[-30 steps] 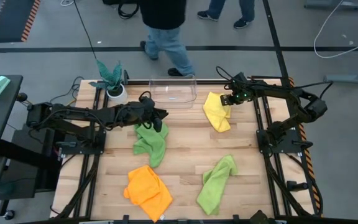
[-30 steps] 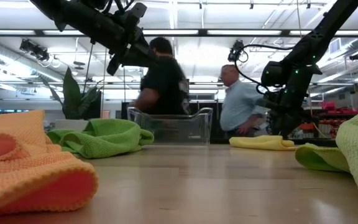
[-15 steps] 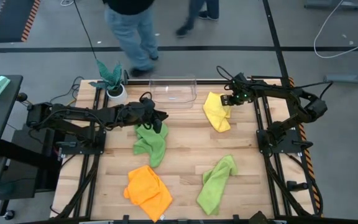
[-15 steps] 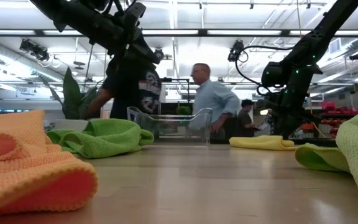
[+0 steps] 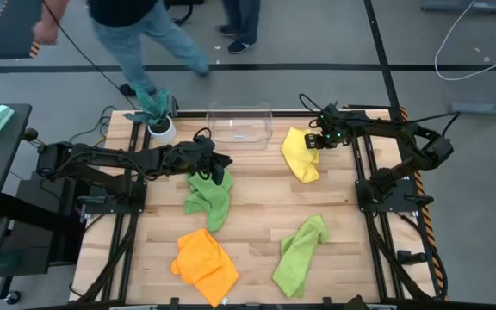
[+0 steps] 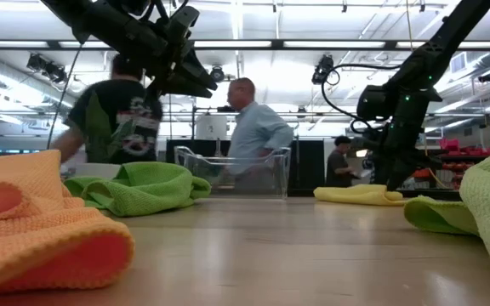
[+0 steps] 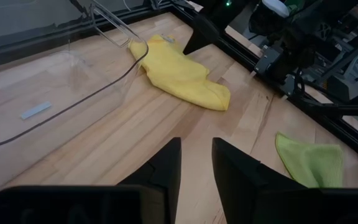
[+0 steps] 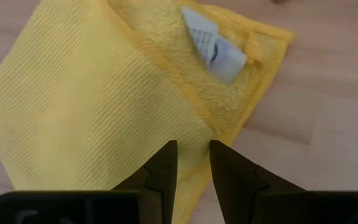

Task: Fold microfiber towels
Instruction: Fold the yellow towel

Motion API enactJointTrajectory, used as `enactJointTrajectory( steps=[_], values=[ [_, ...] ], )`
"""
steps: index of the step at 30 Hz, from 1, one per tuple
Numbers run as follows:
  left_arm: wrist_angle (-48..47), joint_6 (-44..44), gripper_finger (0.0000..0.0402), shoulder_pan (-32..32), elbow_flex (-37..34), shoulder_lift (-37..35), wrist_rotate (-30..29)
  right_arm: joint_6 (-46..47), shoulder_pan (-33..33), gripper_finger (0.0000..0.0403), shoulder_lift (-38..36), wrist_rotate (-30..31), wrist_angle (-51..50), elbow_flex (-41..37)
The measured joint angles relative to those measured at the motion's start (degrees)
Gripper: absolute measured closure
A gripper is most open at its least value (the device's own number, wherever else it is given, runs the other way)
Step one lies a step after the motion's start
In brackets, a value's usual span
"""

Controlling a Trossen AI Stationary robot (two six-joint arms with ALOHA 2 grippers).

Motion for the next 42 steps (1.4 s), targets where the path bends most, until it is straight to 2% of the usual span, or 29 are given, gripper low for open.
enactJointTrajectory(
  steps=[9,19,28,34,42],
  values=[
    [0.0,0.3,0.0306,0.0,0.0,0.0,0.0,3.0,1.5,0.031,0.1,0.0,0.4,0.0],
    [0.0,0.2,0.0308,0.0,0.0,0.0,0.0,4.8,6.5,0.0396,0.1,0.0,4.4,0.0],
    [0.0,-0.1,0.0317,0.0,0.0,0.0,0.0,4.7,12.9,0.0399,-0.2,0.2,5.5,0.0],
    [0.0,-0.1,0.0312,0.0,0.0,0.0,-0.1,4.3,17.5,0.0401,-4.4,4.8,5.4,0.0],
    [0.0,-0.1,0.0317,0.0,0.0,0.0,-0.1,5.7,20.6,0.0402,-15.0,9.4,2.0,0.0]
  ],
)
